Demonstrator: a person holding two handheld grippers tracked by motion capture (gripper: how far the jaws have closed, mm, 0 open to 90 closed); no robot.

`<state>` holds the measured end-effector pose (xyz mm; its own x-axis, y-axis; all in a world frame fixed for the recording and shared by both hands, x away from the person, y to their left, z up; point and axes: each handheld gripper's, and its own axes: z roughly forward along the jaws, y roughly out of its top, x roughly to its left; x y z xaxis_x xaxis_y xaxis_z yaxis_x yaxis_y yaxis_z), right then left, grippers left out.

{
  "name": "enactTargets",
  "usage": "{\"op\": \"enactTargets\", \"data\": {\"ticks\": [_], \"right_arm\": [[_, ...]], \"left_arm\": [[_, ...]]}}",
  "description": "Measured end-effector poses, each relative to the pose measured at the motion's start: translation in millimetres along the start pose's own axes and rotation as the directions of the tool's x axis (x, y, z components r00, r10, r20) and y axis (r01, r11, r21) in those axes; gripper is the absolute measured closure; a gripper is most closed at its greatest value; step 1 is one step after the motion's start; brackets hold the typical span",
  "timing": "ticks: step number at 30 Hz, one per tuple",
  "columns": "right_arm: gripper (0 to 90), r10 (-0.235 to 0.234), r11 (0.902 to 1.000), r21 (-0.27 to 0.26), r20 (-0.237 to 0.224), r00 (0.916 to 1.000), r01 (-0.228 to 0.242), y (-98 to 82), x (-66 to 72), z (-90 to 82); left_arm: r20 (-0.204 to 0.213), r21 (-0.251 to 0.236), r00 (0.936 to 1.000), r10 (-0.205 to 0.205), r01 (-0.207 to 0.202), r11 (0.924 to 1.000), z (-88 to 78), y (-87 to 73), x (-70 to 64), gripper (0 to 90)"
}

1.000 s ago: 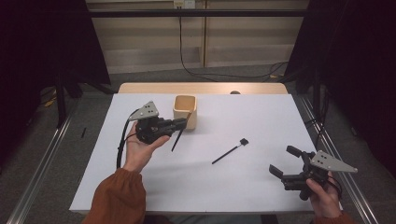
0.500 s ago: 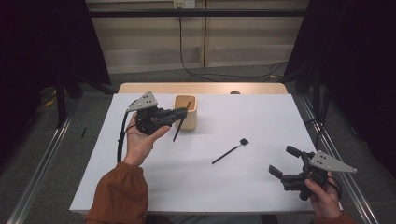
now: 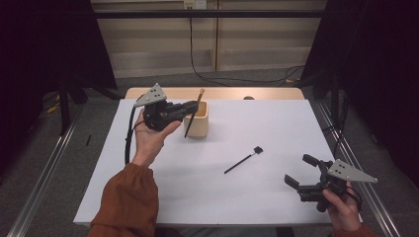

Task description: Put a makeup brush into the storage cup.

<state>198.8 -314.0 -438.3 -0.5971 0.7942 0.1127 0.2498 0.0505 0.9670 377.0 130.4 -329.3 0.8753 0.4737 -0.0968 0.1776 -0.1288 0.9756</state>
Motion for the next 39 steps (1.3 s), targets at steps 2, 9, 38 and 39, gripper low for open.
{"op": "enactTargets", "data": {"ticks": [2,9,38,39], "right_arm": [[0.0,-0.002,1.0000,-0.001,-0.002,1.0000,0.002,0.1,0.1,-0.2],[0.0,-0.001,1.0000,-0.002,-0.001,1.0000,0.001,0.1,0.3,-0.1],[0.0,0.003,1.0000,-0.001,-0.006,1.0000,-0.003,-0.1,0.0,0.2],[0.0,0.003,1.0000,-0.002,-0.007,1.0000,-0.003,-0.1,0.0,0.0]], "left_arm": [[-0.007,0.002,0.9999,0.008,-0.008,1.0000,1.6,3.0,0.4,84.1],[-0.013,-0.001,0.9999,0.011,-0.011,0.9999,6.9,7.7,7.2,84.1],[-0.101,0.005,0.9943,-0.033,0.034,0.9994,33.0,18.6,48.9,84.1],[-0.103,-0.004,0.9936,-0.046,0.045,0.9990,32.9,18.1,51.6,84.1]]}}
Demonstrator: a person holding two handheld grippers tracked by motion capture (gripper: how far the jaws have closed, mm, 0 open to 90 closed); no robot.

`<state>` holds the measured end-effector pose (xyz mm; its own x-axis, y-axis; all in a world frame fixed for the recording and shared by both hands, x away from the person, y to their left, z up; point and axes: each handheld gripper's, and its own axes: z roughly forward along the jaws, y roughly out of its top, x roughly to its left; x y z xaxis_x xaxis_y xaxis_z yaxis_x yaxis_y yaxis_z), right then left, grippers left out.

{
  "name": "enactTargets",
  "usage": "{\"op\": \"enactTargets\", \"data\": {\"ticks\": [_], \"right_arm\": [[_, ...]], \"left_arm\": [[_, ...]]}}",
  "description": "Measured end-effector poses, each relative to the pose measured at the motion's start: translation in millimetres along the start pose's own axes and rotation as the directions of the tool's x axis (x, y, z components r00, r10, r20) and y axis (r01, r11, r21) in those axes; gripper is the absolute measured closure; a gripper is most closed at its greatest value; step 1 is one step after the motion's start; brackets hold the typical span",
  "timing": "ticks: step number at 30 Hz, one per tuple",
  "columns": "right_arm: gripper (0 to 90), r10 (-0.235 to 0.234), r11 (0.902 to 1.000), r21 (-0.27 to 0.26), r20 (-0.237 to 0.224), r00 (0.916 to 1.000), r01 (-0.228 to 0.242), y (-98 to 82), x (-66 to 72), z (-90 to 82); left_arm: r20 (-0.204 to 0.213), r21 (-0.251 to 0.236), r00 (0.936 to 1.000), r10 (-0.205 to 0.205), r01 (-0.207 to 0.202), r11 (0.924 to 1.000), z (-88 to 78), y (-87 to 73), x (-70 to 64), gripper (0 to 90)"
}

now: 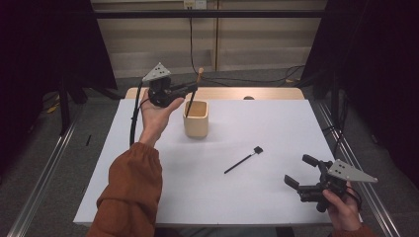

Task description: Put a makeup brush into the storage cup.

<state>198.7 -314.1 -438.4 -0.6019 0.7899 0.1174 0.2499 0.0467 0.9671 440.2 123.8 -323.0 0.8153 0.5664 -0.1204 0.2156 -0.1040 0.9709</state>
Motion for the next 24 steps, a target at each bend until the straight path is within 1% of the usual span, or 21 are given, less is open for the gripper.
{"op": "enactTargets", "data": {"ticks": [1,2,3,5,8,10,13,15,18,20,22,24], "right_arm": [[0.0,0.000,1.0000,-0.003,0.001,1.0000,0.000,-0.1,-0.1,-0.1],[0.0,0.001,1.0000,0.000,0.001,1.0000,-0.001,-0.2,-0.3,0.0],[0.0,0.003,1.0000,0.001,0.002,1.0000,-0.003,-0.2,-0.6,0.0],[0.0,0.002,1.0000,-0.002,0.001,1.0000,-0.002,-0.1,-0.7,-0.2],[0.0,0.004,1.0000,0.000,0.001,1.0000,-0.004,-0.1,-0.5,0.1],[0.0,0.002,1.0000,0.001,0.000,1.0000,-0.002,-0.2,-0.3,0.2],[0.0,0.005,1.0000,0.000,0.002,1.0000,-0.005,-0.3,-0.6,0.0],[0.0,0.005,1.0000,0.001,0.002,1.0000,-0.005,-0.5,-0.7,0.0],[0.0,0.007,1.0000,0.004,0.003,1.0000,-0.007,-0.9,-0.7,0.3],[0.0,0.008,1.0000,0.004,0.001,1.0000,-0.008,-0.9,-0.5,0.3],[0.0,0.008,1.0000,0.005,0.002,1.0000,-0.008,-1.1,-0.9,0.7],[0.0,0.007,0.9999,0.008,0.001,1.0000,-0.007,-1.2,-0.9,0.7]], "left_arm": [[-0.001,-0.002,1.0000,-0.006,0.006,1.0000,0.6,-0.3,2.0,84.1],[-0.008,0.005,1.0000,-0.001,0.001,1.0000,1.1,-0.3,3.6,84.1],[-0.018,0.010,0.9998,-0.003,0.004,0.9999,1.3,-0.6,5.0,84.1],[-0.023,0.008,0.9996,-0.013,0.014,0.9999,2.6,-1.5,8.1,84.1],[-0.029,0.020,0.9995,-0.012,0.013,0.9997,6.2,-2.4,10.8,84.1],[-0.024,0.012,0.9996,-0.016,0.017,0.9998,8.9,-2.2,12.2,84.1],[-0.017,0.008,0.9998,-0.007,0.007,0.9999,14.2,-3.8,12.8,84.1],[-0.026,0.019,0.9997,0.000,0.001,0.9998,18.5,-6.1,13.8,84.1],[-0.028,0.018,0.9996,-0.005,0.005,0.9998,23.0,-8.6,16.1,84.1],[-0.034,0.027,0.9994,0.002,-0.001,0.9996,25.3,-9.2,17.9,84.1],[-0.034,0.018,0.9994,0.002,-0.001,0.9998,26.5,-9.3,19.9,84.1],[-0.031,0.010,0.9995,-0.007,0.008,0.9999,27.3,-11.1,20.2,84.1]]}}
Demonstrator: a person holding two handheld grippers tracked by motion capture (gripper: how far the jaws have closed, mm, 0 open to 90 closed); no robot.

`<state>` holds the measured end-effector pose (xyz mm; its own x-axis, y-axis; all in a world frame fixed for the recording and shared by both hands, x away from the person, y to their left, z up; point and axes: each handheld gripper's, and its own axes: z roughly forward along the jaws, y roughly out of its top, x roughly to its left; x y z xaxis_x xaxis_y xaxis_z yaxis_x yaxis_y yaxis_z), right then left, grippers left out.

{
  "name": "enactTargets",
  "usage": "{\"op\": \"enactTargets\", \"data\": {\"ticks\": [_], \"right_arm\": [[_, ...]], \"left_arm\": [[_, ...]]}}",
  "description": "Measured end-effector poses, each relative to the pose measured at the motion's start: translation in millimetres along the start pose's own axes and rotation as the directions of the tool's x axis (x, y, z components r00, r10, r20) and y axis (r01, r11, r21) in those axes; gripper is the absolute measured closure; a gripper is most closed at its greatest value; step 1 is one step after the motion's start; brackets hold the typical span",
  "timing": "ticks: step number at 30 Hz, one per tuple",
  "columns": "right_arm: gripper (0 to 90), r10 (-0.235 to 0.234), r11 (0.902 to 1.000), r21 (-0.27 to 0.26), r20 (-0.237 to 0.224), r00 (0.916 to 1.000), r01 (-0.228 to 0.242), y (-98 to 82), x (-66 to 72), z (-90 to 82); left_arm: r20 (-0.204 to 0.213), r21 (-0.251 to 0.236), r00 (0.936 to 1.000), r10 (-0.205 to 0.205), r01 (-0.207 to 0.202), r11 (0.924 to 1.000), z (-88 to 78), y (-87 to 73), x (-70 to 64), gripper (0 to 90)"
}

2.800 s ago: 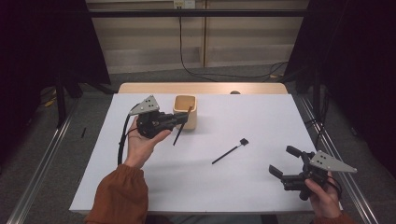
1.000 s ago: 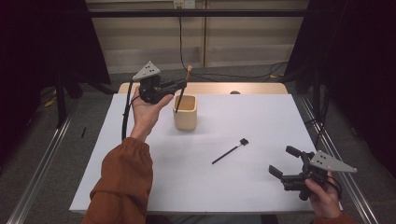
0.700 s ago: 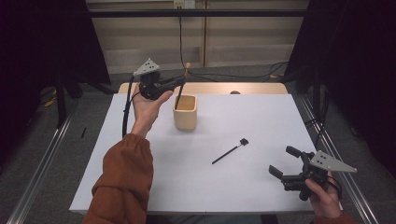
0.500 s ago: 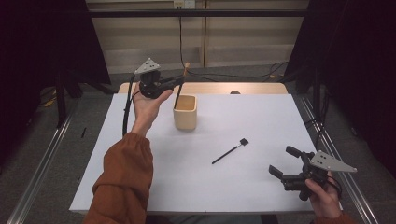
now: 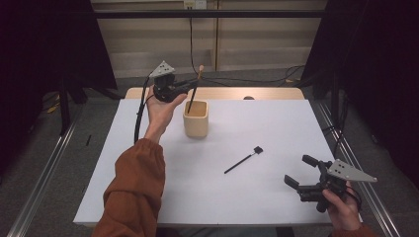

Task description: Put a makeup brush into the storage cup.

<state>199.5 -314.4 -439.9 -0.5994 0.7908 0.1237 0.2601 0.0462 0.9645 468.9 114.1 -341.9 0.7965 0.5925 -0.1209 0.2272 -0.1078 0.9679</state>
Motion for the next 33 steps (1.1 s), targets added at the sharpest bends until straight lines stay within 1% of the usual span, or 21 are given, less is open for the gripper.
{"op": "enactTargets", "data": {"ticks": [2,5,8,10,11,13,14,16,20,22,24,28,33], "right_arm": [[0.0,0.000,1.0000,-0.001,-0.002,1.0000,0.000,-0.2,0.0,-0.1],[0.0,0.001,1.0000,-0.001,-0.001,1.0000,-0.001,-0.2,0.0,-0.2],[0.0,0.001,1.0000,-0.001,-0.001,1.0000,-0.001,-0.2,0.1,-0.5],[0.0,0.002,1.0000,-0.001,-0.001,1.0000,-0.002,-0.3,0.0,-0.5],[0.0,0.002,1.0000,-0.001,-0.001,1.0000,-0.002,-0.4,-0.1,-0.4],[0.0,0.002,1.0000,-0.002,-0.001,1.0000,-0.002,-0.3,0.0,-0.6],[0.0,0.002,1.0000,-0.001,-0.001,1.0000,-0.002,-0.3,0.0,-0.7],[0.0,0.000,1.0000,0.000,-0.001,1.0000,0.000,-0.4,0.1,-0.9],[0.0,0.001,1.0000,0.000,-0.001,1.0000,-0.001,-0.4,0.1,-0.7],[0.0,0.001,1.0000,-0.001,-0.001,1.0000,-0.001,-0.3,0.3,-0.9],[0.0,0.001,1.0000,-0.001,-0.001,1.0000,-0.001,-0.4,0.1,-0.8],[0.0,-0.001,1.0000,-0.001,-0.003,1.0000,0.001,-0.4,0.3,-0.9],[0.0,-0.001,1.0000,0.000,-0.002,1.0000,0.001,-0.5,0.2,-0.6]], "left_arm": [[-0.002,0.017,0.9999,0.015,-0.015,0.9998,3.5,-2.6,-1.5,84.1],[0.001,0.002,1.0000,0.010,-0.010,1.0000,7.2,-4.7,-2.6,84.1],[0.005,0.010,0.9998,0.021,-0.021,0.9997,11.2,-6.6,-3.1,84.1],[0.001,0.016,0.9998,0.022,-0.022,0.9996,12.6,-8.8,-2.5,84.2],[0.005,0.023,0.9998,0.020,-0.020,0.9995,12.6,-9.7,-1.3,84.1],[-0.004,0.024,0.9998,0.018,-0.017,0.9996,12.8,-11.8,-0.1,84.1],[0.000,0.023,0.9999,0.011,-0.011,0.9997,12.7,-13.2,0.3,84.1],[-0.005,0.028,0.9998,0.018,-0.017,0.9995,12.2,-15.8,1.1,84.2],[-0.004,0.030,0.9999,0.013,-0.013,0.9995,12.5,-20.3,3.6,84.1],[-0.009,0.026,0.9998,0.015,-0.015,0.9995,12.8,-22.8,4.0,84.1],[-0.011,0.032,0.9998,0.018,-0.018,0.9993,13.4,-25.5,4.4,84.1],[-0.016,0.031,0.9998,0.010,-0.009,0.9995,12.9,-31.4,6.1,84.1],[-0.006,0.037,1.0000,0.005,-0.005,0.9993,13.3,-37.7,5.6,84.1]]}}
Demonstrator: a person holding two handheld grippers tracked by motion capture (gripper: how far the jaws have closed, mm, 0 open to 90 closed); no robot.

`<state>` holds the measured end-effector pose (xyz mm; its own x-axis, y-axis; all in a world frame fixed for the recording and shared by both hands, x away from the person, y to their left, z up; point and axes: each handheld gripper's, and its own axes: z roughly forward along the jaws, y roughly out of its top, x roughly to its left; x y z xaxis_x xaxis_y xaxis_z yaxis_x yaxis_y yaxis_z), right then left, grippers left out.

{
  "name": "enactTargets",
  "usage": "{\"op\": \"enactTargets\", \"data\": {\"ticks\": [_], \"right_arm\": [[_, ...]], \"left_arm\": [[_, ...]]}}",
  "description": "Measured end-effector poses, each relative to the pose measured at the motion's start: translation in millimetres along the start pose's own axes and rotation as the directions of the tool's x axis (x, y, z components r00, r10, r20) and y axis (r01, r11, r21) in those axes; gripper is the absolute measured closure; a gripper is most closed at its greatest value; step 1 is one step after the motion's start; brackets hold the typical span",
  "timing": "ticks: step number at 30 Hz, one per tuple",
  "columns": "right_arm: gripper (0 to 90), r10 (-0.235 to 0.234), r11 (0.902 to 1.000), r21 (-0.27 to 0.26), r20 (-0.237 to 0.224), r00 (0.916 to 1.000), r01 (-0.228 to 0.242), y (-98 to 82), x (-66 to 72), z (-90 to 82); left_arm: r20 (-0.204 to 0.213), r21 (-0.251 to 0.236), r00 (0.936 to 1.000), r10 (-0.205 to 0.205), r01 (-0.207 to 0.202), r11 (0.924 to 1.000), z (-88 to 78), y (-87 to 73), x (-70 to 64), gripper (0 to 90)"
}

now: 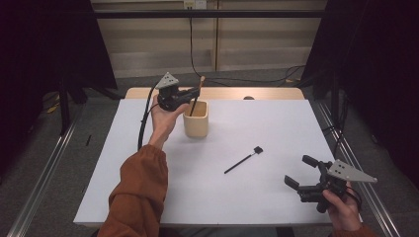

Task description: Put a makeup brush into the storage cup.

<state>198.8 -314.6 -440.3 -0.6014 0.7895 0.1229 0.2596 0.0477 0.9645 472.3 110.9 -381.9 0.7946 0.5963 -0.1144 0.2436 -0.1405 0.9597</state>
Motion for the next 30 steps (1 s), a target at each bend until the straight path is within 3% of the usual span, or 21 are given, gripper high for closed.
{"op": "enactTargets", "data": {"ticks": [9,23,30], "right_arm": [[0.0,-0.001,1.0000,0.000,0.000,1.0000,0.001,0.0,0.1,0.0],[0.0,0.000,1.0000,0.003,-0.001,1.0000,0.000,0.0,0.3,0.2],[0.0,0.000,1.0000,0.004,-0.002,1.0000,0.000,0.0,0.4,0.2]], "left_arm": [[-0.008,0.011,0.9996,-0.027,0.027,0.9996,-1.7,-17.3,3.1,84.1],[-0.004,0.022,0.9995,-0.032,0.032,0.9992,-4.6,-26.5,2.5,83.2],[-0.016,0.019,0.9995,-0.029,0.029,0.9994,-4.0,-29.3,2.4,63.4]]}}
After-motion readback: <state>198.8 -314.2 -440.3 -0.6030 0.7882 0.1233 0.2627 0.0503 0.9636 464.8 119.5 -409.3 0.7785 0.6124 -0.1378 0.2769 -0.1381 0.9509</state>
